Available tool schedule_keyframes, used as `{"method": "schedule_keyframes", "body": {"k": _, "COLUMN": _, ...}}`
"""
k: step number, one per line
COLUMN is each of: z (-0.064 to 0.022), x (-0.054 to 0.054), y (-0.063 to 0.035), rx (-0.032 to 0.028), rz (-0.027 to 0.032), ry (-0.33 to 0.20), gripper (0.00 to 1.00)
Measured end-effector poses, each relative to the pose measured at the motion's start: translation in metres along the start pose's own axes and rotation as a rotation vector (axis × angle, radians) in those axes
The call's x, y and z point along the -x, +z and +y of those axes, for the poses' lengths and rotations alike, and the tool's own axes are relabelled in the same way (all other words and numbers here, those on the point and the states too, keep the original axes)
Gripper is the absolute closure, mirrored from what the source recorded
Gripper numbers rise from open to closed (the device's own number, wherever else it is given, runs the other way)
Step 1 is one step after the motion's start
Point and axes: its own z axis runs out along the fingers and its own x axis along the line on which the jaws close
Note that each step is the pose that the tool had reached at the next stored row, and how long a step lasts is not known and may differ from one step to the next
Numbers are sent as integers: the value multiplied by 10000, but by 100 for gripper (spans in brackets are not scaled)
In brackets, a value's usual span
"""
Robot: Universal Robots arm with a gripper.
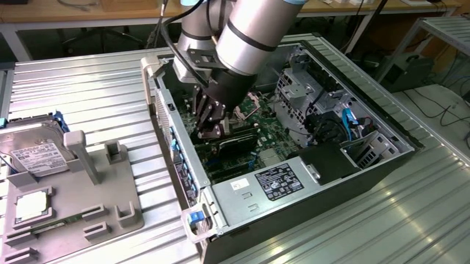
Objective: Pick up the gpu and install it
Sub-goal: 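Press down on the gpu until it lock into place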
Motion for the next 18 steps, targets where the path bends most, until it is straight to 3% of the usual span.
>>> {"method": "schedule_keyframes", "body": {"k": 7, "z": 7, "x": 0, "y": 9, "rx": 30, "rz": -2, "ry": 0, "gripper": 89}}
{"method": "schedule_keyframes", "body": {"k": 18, "z": 32, "x": -1, "y": 37, "rx": 152, "rz": -2, "ry": 3, "gripper": 89}}
